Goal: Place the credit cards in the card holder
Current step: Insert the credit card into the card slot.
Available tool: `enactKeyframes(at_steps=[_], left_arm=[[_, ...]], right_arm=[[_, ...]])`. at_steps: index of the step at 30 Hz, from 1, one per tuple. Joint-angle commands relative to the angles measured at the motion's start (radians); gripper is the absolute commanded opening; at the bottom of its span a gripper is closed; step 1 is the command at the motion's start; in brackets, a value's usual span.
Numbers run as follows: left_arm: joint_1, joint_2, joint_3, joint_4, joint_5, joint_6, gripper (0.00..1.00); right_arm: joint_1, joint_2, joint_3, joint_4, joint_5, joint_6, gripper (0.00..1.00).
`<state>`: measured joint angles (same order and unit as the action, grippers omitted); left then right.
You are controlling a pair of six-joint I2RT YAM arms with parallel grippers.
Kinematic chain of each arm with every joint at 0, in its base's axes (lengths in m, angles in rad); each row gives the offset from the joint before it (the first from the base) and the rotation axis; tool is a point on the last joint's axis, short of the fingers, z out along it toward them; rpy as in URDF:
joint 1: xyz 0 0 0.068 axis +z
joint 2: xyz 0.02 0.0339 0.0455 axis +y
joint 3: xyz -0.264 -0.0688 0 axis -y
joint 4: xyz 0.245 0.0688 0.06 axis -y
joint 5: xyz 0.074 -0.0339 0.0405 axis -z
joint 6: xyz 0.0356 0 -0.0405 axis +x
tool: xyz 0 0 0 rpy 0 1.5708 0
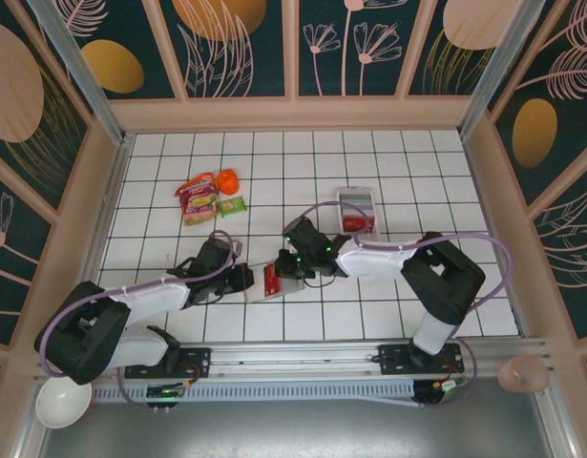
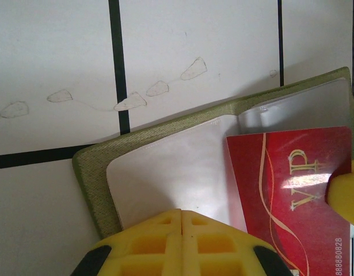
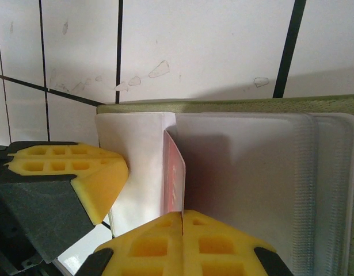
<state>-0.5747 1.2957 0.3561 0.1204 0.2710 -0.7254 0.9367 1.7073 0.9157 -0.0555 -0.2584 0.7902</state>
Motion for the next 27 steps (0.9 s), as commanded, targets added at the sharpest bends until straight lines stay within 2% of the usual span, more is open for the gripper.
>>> enactKeyframes(at_steps=[1, 16, 19, 22, 24, 26, 27], left_arm=[[-0.002, -0.001, -0.011, 0.002, -0.016, -0.002, 0.0], [-0.002, -0.037, -0.016, -0.011, -0.037, -0.006, 0.0], [-0.002, -0.062, -0.009, -0.037, -0.056, -0.013, 0.0], [-0.002, -0.119, -0.002, -0.087, -0.12, -0.051, 0.11], [-0.001, -0.168, -0.025, -0.067, -0.116, -0.087, 0.31], [-0.001, -0.198, -0.047, -0.043, -0.085, -0.112, 0.42], [-0.002, -0.205, -0.048, -0.055, -0.084, -0.119, 0.44]], right_arm=[[0.009, 0.04, 0.031, -0.023, -0.022, -0.021, 0.0], [0.021, 0.09, 0.08, -0.067, -0.012, -0.051, 0.0], [0.03, 0.086, 0.087, -0.083, 0.004, -0.051, 0.1], [0.037, 0.089, 0.098, -0.108, 0.03, -0.054, 0.11], [0.038, 0.093, 0.092, -0.108, 0.035, -0.054, 0.11], [0.038, 0.099, 0.094, -0.116, 0.035, -0.054, 0.1], [0.039, 0.1, 0.096, -0.118, 0.033, -0.055, 0.1]])
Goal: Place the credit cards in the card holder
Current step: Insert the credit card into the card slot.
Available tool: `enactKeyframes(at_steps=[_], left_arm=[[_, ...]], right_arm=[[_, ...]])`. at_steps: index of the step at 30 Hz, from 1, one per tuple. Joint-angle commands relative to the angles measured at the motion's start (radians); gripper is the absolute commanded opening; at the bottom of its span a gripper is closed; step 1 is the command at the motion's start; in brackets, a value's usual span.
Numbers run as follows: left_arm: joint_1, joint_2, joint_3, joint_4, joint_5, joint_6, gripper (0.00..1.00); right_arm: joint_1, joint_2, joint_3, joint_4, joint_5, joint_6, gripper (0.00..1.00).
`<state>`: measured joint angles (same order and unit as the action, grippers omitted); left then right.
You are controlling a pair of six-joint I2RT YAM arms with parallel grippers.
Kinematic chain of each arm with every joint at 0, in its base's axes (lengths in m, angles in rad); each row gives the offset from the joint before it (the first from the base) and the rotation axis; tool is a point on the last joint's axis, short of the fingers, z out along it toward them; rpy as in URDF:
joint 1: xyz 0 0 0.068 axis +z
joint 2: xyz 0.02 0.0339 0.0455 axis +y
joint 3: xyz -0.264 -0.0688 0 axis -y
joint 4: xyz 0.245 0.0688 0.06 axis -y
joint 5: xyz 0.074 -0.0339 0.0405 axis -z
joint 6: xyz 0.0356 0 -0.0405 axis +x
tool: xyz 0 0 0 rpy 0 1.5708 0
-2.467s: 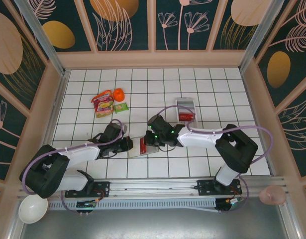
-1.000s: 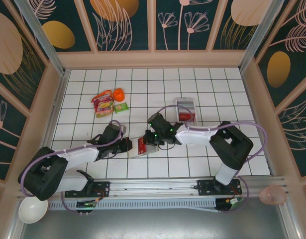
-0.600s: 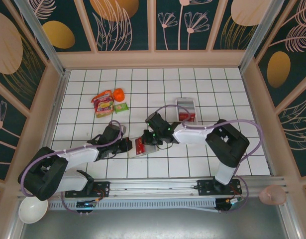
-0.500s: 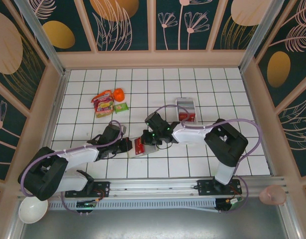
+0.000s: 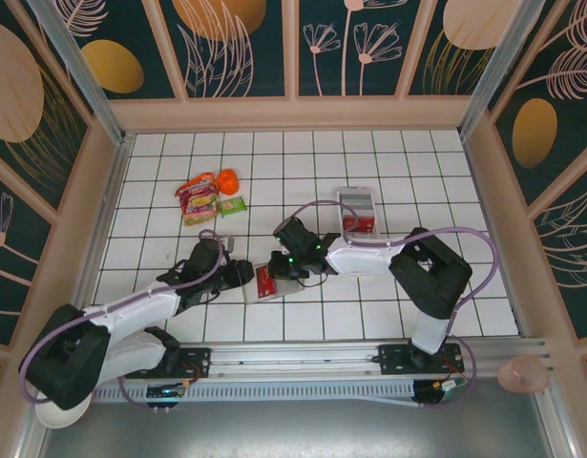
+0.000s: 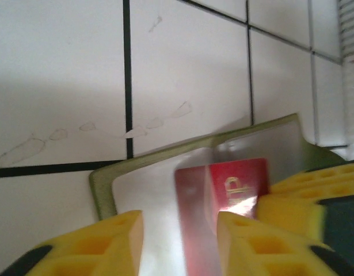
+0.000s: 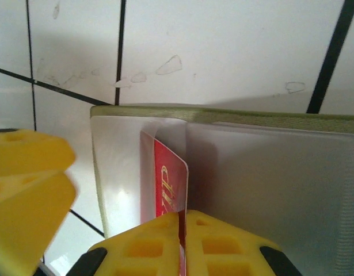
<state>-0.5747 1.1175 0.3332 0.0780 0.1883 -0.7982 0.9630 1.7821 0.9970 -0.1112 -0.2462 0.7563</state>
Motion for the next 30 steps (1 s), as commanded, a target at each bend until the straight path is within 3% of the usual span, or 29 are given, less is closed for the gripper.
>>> enactKeyframes(at_steps=[1, 6, 8, 30], left_arm=[[-0.002, -0.029, -0.025, -0.031, -0.004, -0.051, 0.44], [-0.002, -0.026, -0.053, -0.067, -0.043, -0.056, 0.31], [-0.002, -0.013, -0.071, -0.043, -0.023, -0.063, 0.21], [-0.002, 0.057, -0.109, 0.06, 0.019, -0.06, 0.14]], right_arm=[[0.013, 0.024, 0.015, -0.062, 0.021, -0.02, 0.11], [0.019, 0.031, 0.027, -0.062, 0.018, -0.023, 0.14], [0.023, 0.033, 0.029, -0.061, 0.013, -0.032, 0.14], [0.052, 0.098, 0.107, -0.025, -0.04, -0.032, 0.18]])
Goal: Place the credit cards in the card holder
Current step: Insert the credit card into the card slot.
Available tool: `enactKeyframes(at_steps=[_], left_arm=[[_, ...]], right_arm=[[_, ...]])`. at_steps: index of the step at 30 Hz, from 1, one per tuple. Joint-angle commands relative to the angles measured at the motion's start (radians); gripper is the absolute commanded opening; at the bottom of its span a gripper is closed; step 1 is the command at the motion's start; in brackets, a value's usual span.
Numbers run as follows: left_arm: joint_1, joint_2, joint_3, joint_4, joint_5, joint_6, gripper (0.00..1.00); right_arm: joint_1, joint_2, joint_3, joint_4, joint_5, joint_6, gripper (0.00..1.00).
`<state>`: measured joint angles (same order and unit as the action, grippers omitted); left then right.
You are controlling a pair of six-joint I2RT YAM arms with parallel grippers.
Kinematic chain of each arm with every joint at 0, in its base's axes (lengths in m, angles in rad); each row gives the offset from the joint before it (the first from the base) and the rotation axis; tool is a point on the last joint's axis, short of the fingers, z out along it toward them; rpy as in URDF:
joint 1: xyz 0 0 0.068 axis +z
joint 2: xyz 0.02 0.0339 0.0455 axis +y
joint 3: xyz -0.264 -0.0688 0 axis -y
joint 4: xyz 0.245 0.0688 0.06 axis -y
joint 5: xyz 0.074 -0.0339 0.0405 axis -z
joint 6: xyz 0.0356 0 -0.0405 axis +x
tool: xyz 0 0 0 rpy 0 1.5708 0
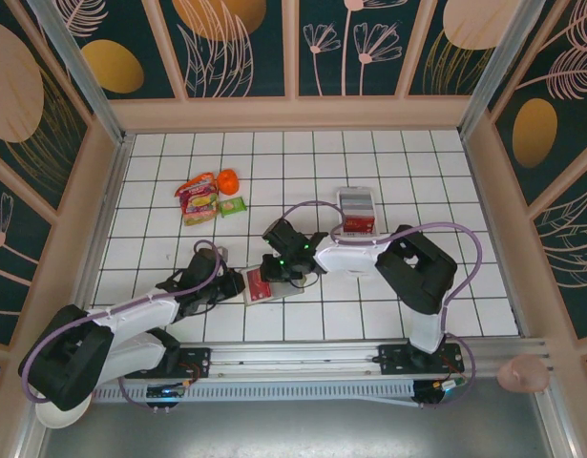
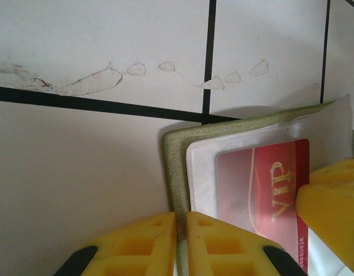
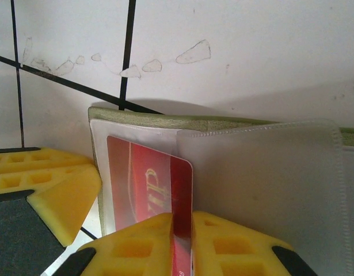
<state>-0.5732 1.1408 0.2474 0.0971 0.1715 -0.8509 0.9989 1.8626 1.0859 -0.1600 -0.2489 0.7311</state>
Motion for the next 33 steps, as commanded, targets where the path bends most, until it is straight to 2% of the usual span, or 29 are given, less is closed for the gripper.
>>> enactKeyframes(at_steps=[1, 15, 21, 24, 28, 30, 33], left_arm=[[-0.004, 0.036, -0.02, 0.041, 0.034, -0.004, 0.14], [-0.004, 0.117, 0.064, 0.034, 0.003, 0.059, 0.12], [-0.003, 0.049, 0.064, -0.031, -0.055, 0.062, 0.11], [-0.004, -0.006, 0.072, -0.082, -0.085, 0.057, 0.12], [-0.003, -0.068, 0.069, -0.101, -0.091, 0.038, 0.11], [-0.004, -0.083, 0.066, -0.092, -0.068, 0.03, 0.06], [-0.004, -0.096, 0.071, -0.072, 0.005, 0.026, 0.03]], right_arm=[[0.021, 0.02, 0.023, 0.024, -0.039, -0.006, 0.18], [0.032, -0.046, -0.01, 0.031, 0.027, 0.009, 0.32], [0.033, -0.087, -0.039, 0.037, 0.089, 0.029, 0.36], [0.033, -0.092, -0.043, 0.04, 0.096, 0.033, 0.35], [0.034, -0.101, -0.047, 0.05, 0.106, 0.037, 0.27], [0.035, -0.115, -0.057, 0.055, 0.121, 0.04, 0.21], [0.033, -0.118, -0.067, 0.056, 0.126, 0.041, 0.19]])
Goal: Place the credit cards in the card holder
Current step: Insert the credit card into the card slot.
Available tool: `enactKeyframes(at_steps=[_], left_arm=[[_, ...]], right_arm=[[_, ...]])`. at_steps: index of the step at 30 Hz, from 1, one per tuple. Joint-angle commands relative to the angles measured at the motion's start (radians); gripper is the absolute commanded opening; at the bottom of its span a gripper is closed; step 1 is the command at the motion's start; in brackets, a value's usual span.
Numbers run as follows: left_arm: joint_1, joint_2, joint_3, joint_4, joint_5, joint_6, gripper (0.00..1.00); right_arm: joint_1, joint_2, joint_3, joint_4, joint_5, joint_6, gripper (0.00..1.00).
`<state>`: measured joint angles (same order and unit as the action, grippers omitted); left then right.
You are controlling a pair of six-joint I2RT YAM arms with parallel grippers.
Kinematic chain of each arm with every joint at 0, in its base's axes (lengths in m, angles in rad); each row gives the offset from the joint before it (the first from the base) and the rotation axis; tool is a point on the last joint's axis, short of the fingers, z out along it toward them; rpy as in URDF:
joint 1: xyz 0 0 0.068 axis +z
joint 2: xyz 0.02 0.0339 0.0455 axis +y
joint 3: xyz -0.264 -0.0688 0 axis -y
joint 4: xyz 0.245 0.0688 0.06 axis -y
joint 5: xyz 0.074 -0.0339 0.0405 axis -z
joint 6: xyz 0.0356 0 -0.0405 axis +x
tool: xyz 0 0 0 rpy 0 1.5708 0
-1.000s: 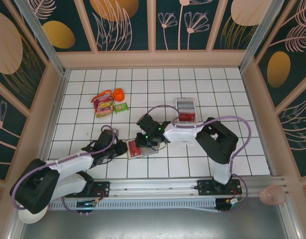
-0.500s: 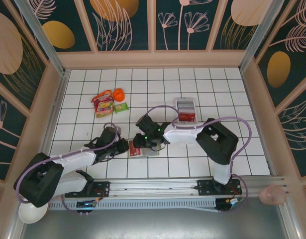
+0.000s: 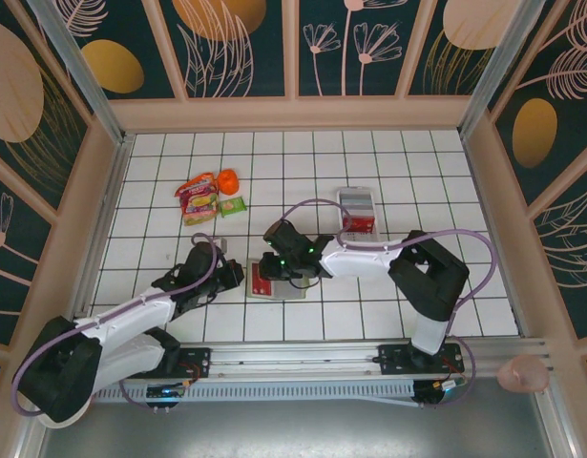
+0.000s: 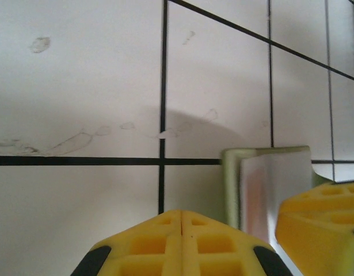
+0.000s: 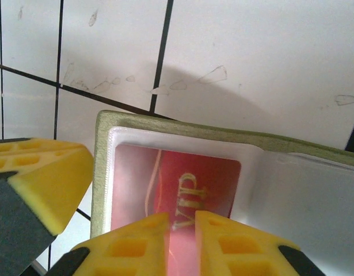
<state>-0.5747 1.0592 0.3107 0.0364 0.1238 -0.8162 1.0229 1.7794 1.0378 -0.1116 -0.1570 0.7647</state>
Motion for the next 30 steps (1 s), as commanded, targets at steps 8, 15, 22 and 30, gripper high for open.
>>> enactKeyframes(at_steps=[8, 15, 22, 30], left_arm=[[-0.002, -0.141, 0.012, -0.052, 0.021, -0.04, 0.04], [-0.001, -0.091, -0.025, 0.087, 0.186, -0.082, 0.0], [-0.002, 0.005, -0.05, 0.18, 0.264, -0.075, 0.0], [-0.002, 0.106, -0.068, 0.181, 0.203, -0.034, 0.0]], right_arm=[[0.014, -0.001, -0.016, 0.032, 0.007, 0.014, 0.13], [0.016, 0.031, -0.005, 0.006, 0.03, 0.012, 0.09], [0.019, 0.07, 0.001, 0.003, 0.026, 0.015, 0.0], [0.027, 0.072, 0.008, -0.011, 0.038, 0.018, 0.0]])
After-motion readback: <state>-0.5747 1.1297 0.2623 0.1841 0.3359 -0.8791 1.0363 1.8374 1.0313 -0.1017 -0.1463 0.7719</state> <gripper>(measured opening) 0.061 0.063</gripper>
